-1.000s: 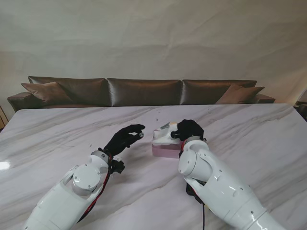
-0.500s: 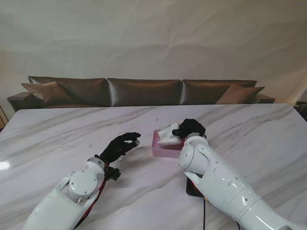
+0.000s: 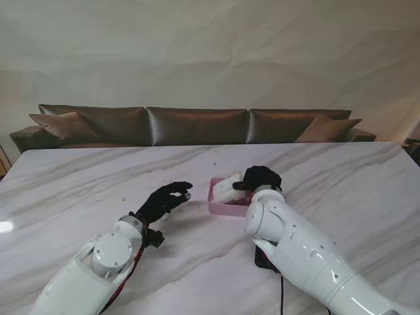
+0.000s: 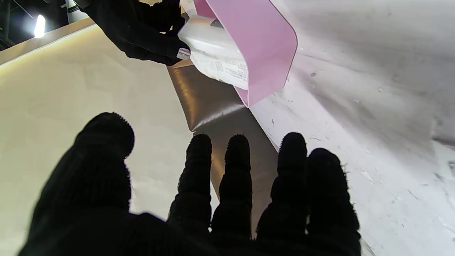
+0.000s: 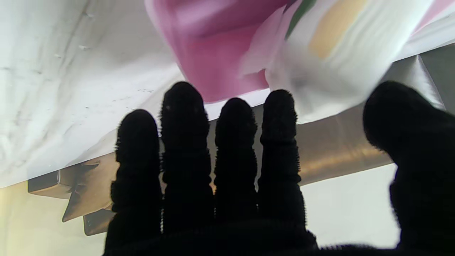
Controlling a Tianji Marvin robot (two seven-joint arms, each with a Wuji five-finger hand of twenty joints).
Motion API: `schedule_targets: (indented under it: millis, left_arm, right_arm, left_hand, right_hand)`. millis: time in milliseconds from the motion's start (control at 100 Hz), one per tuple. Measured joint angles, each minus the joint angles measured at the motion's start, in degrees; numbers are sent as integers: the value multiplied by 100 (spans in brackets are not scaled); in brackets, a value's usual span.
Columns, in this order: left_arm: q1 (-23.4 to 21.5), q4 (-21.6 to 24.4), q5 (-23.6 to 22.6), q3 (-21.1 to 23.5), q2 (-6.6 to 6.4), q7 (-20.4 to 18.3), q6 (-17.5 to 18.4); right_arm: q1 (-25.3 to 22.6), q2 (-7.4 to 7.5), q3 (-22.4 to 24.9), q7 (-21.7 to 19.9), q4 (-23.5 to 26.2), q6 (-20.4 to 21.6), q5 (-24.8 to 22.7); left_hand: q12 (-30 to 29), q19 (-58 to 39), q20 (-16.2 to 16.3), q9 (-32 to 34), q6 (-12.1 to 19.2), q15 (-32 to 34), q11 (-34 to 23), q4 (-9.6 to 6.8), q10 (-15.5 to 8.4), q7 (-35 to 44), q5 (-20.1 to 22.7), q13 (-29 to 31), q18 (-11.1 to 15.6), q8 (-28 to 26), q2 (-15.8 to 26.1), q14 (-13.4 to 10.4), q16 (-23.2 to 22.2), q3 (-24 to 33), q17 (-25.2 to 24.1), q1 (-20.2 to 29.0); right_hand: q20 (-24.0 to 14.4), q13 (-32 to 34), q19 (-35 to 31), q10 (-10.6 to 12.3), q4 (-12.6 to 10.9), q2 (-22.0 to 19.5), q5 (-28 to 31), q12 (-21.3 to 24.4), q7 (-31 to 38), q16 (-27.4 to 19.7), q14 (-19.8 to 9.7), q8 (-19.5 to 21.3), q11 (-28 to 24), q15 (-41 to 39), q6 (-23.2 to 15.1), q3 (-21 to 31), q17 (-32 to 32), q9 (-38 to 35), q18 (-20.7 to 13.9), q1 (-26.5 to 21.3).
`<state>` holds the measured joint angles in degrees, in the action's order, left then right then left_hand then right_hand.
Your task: Refill a tissue box and feed the first sheet
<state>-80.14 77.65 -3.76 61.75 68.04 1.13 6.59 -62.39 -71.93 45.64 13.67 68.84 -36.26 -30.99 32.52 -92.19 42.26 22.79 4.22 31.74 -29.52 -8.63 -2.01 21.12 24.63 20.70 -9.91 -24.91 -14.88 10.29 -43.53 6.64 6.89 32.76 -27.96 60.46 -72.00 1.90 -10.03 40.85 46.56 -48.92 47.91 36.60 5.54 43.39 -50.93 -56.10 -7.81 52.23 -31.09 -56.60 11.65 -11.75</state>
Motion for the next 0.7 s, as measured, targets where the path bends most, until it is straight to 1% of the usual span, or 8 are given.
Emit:
schedule_targets:
  millis: [70, 160, 250, 280, 410, 540, 650, 700]
  left_arm:
    - [-4, 6, -104, 0, 0, 54, 0]
    - [1, 4, -257, 0, 0, 105, 0]
    - [81, -96, -351, -37, 2, 205, 76]
    - [153, -201, -444, -90, 6, 310, 165]
    - [602, -773, -1103, -379, 20, 581, 580]
    - [1175, -1321, -1199, -800, 38, 700, 793]
    - [1768, -2075, -1380, -1259, 167, 1023, 1169]
    - [2009, -2398, -1517, -1476, 238, 1190, 1297]
  right_arm:
    - [6, -5, -28, 25, -26, -35, -2]
    - [8, -5, -62, 43, -48, -92, -118]
    - [-34, 5, -41, 47, -11, -153, -306]
    - [-71, 14, -11, 49, 35, -169, -364]
    - [-363, 126, 185, 48, 444, -193, -834]
    - [-807, 270, 543, 1, 1030, -187, -1174]
    - [-1220, 354, 841, 13, 1476, -167, -1257]
    - [-1375, 389, 921, 14, 1611, -165, -1375]
  left_hand:
    - [-1, 0, -10, 1, 0, 0, 0, 0, 0, 2, 0, 6, -1, 0, 0, -8, 8, 0, 2, 0]
    - [-7, 0, -357, 48, 0, -124, -48, 0, 0, 150, 11, 12, -1, 0, 0, -103, 189, 233, 2, 76]
    - [-11, 1, -784, 328, 0, -229, -176, 0, 0, 426, 288, 159, 7, 0, -150, -220, 475, 1063, -77, 87]
    - [-24, 1, -921, 456, 1, -333, -197, -91, -2, 518, 348, 215, 32, 0, -232, -260, 607, 1371, -87, 124]
    - [-267, 2, -1426, 673, 168, -515, -214, -258, -229, 938, 627, 452, 359, 0, -542, -561, 1039, 2700, -176, 180]
    - [-577, 2, -1636, 990, 338, -693, -217, -311, -449, 1277, 789, 734, 587, 0, -819, -829, 1383, 3720, -291, 375]
    - [-829, 3, -1792, 1229, 514, -960, -221, -311, -559, 1421, 1004, 930, 1046, 14, -1098, -1054, 1740, 4299, -478, 686]
    - [-970, 3, -2079, 1403, 574, -1023, -186, -312, -596, 1423, 1180, 1101, 1321, 130, -1218, -1195, 1978, 4532, -589, 775]
  right_hand:
    - [0, -306, 55, -8, -55, -2, -361, 2, -213, 1, 1, -17, 59, 58, 110, -7, 174, 476, 0, 88]
    - [0, -719, 169, -117, -57, -23, -701, 71, -390, 2, 49, -132, 75, 155, 162, -2, 342, 994, 0, 135]
    - [0, -1211, 252, -240, -58, -26, -857, 155, -520, 2, 126, -233, 179, 390, 211, -2, 528, 1431, 1, 136]
    - [-3, -1424, 277, -278, -58, -27, -914, 223, -564, -4, 137, -288, 221, 508, 213, -2, 574, 1586, 1, 136]
    - [-63, -2125, 477, -402, -58, -28, -1111, 650, -592, -294, 214, -437, 528, 1233, 221, -3, 851, 2123, 1, 136]
    - [-68, -2247, 559, -405, -58, -34, -1111, 853, -596, -414, 222, -483, 572, 1453, 221, -5, 923, 2118, 1, 136]
    - [-68, -2248, 561, -406, -58, -72, -1111, 915, -596, -468, 251, -507, 573, 1492, 221, -5, 936, 2116, 1, 136]
    - [-68, -2248, 580, -406, -58, -72, -1111, 917, -596, -469, 251, -514, 573, 1493, 221, -5, 942, 2116, 1, 136]
